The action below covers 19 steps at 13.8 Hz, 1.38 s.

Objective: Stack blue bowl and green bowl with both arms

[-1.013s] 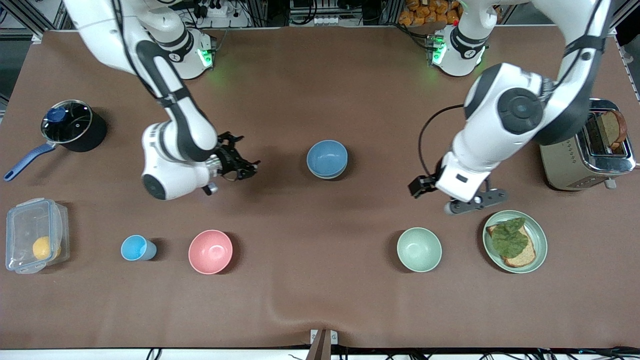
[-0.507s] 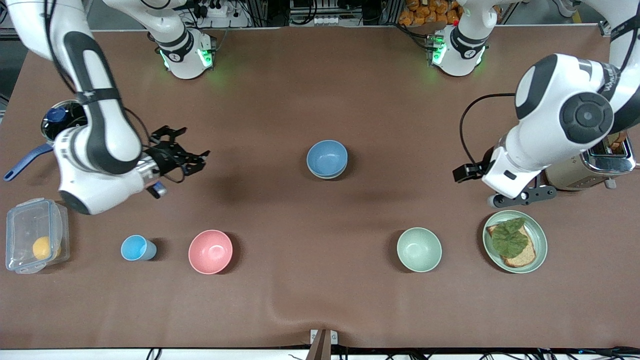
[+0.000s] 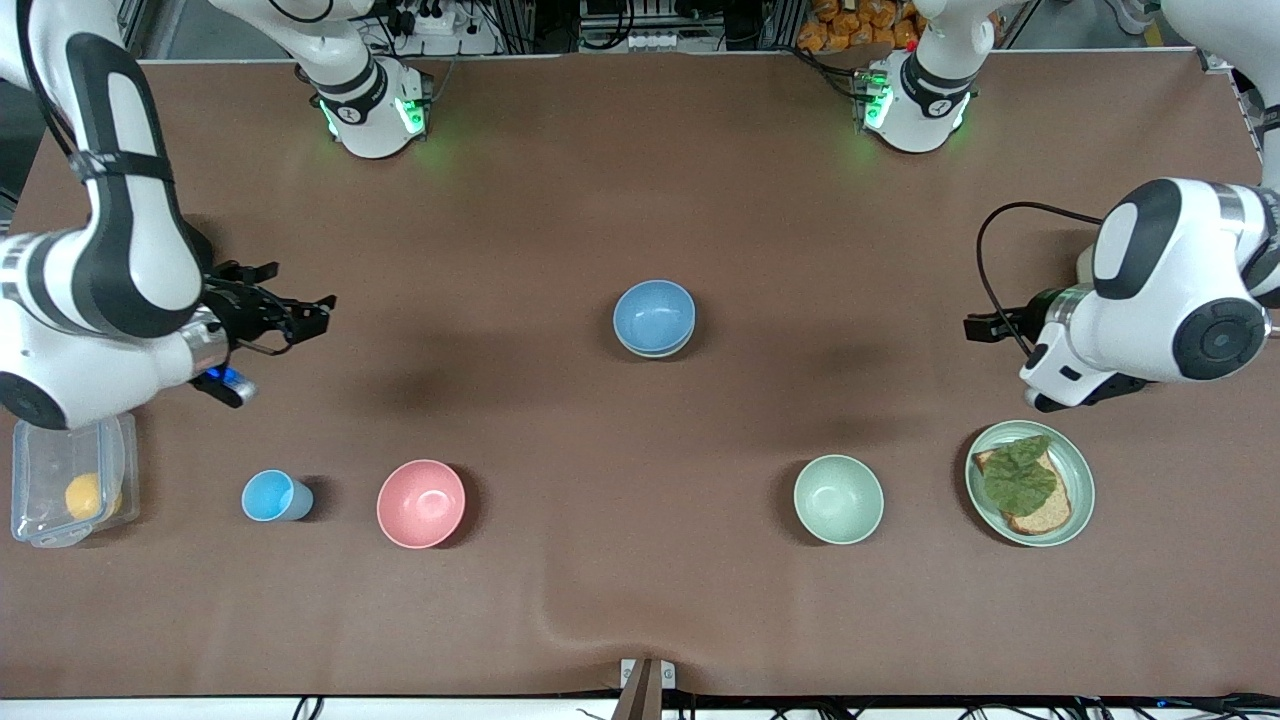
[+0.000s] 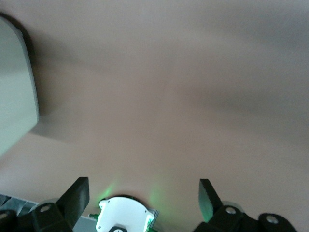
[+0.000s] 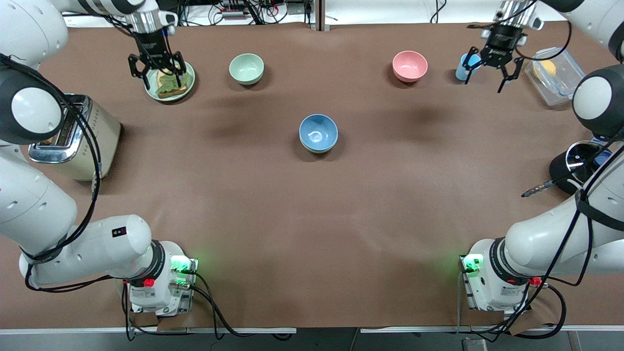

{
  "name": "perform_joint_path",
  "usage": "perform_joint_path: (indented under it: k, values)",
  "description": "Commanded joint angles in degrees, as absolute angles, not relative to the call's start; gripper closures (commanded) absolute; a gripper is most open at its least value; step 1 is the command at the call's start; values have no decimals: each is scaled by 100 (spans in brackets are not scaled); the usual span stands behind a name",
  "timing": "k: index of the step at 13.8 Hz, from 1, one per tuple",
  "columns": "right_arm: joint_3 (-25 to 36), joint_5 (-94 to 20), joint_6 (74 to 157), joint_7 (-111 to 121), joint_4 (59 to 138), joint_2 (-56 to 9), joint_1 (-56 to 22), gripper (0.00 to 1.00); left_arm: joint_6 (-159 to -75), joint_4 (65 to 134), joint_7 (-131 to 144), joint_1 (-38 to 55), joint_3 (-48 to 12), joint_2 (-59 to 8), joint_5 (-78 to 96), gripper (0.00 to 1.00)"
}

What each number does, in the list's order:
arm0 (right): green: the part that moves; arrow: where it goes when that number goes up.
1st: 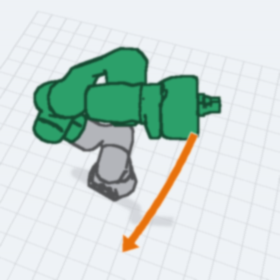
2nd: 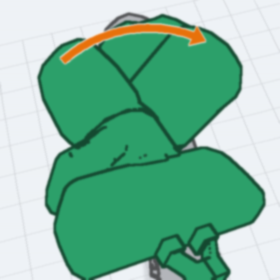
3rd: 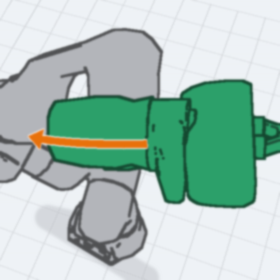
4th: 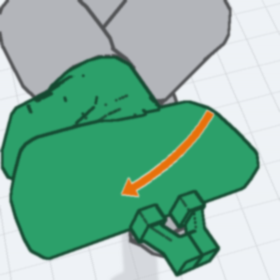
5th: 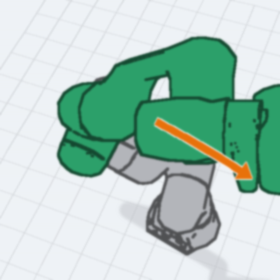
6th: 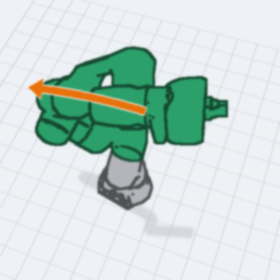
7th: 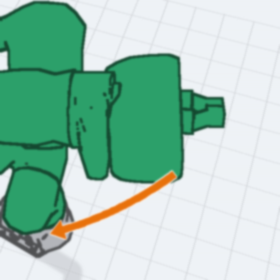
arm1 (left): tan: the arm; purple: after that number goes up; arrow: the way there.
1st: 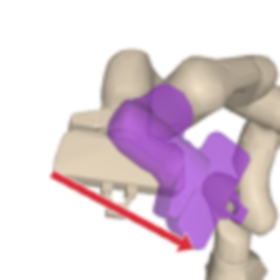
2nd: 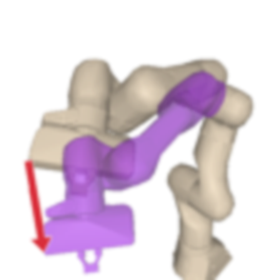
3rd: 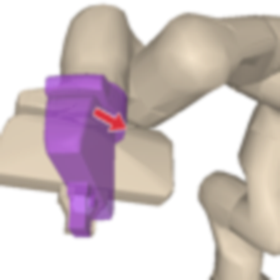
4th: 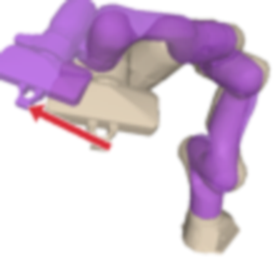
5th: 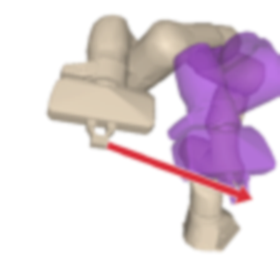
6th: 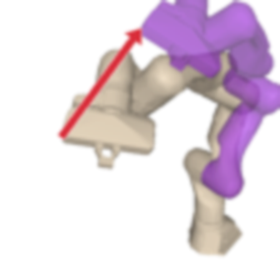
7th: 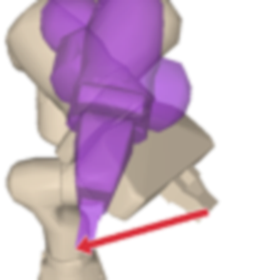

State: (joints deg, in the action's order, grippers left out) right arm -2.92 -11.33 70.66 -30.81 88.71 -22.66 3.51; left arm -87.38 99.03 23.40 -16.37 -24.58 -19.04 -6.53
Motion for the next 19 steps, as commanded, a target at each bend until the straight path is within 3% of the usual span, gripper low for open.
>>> perform_joint_path:
  k: [1,6,8,10,12,19]
  values:
    - [-395,-826,6996,-2962,8518,-1952,413,0,-8692,10676,2469,-1643,-2557,-1355,-756,0]
    - [-431,-739,7574,-2611,8209,-1126,361,0,-8719,10934,2364,-1662,-2523,-800,-554,0]
    - [-439,-720,8294,-2584,8235,-819,334,0,-8824,10934,2355,-1032,-1920,-634,-554,0]
    - [-413,-528,8332,-2497,8270,-625,176,0,-8930,10934,2155,-232,-1094,-449,-388,0]
    - [-413,-405,8367,-2225,8218,-510,193,0,-8930,10951,1873,52,-722,-256,-326,0]
    - [-413,184,8894,-1854,8156,-106,-175,0,-8921,10556,1705,17,-703,385,-229,0]
